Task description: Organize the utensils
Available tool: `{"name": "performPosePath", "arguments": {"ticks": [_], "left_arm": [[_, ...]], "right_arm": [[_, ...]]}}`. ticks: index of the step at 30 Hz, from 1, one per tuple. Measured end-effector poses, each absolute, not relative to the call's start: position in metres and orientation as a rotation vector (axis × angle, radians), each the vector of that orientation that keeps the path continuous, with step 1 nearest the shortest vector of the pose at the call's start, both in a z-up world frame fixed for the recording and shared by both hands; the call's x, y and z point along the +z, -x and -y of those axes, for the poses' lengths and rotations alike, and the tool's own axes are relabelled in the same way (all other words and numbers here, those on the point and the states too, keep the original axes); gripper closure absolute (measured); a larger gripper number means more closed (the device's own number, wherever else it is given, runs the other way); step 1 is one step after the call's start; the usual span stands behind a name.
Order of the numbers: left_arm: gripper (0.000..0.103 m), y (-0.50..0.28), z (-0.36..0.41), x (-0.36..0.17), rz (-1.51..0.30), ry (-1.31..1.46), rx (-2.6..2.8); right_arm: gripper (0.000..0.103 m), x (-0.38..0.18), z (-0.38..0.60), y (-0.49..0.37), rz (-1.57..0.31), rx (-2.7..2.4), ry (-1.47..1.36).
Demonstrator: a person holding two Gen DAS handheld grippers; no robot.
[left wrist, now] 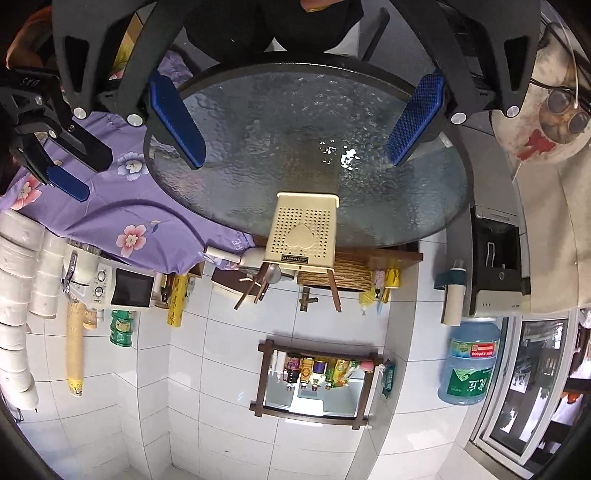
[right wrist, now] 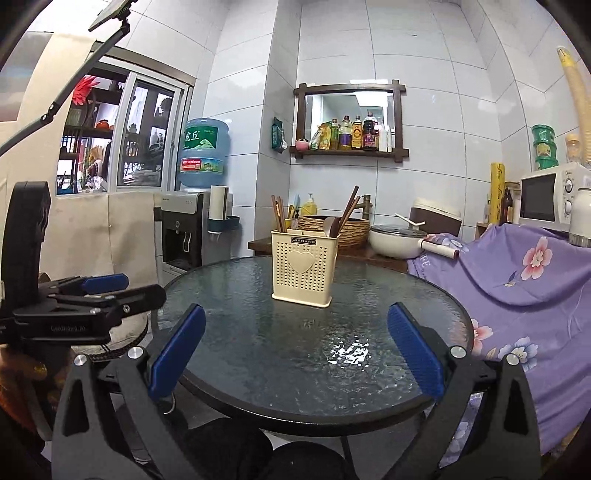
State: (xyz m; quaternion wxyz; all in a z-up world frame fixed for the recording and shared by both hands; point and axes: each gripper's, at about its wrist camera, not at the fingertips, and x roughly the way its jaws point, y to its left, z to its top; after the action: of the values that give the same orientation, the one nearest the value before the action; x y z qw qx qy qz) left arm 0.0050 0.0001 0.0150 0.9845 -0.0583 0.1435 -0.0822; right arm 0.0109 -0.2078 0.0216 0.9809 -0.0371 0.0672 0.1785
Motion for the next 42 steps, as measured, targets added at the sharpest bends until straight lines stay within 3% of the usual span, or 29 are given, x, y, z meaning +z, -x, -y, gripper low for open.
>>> {"name": "performPosePath", "arguments": {"ticks": [42], "left_arm": [[0.006,-0.007,-0.01,0.017,-0.299,0.128,-0.153]], "right_arm": [[0.006,0.017,0.208,-0.022,-0.194,0.4,0.045]]}}
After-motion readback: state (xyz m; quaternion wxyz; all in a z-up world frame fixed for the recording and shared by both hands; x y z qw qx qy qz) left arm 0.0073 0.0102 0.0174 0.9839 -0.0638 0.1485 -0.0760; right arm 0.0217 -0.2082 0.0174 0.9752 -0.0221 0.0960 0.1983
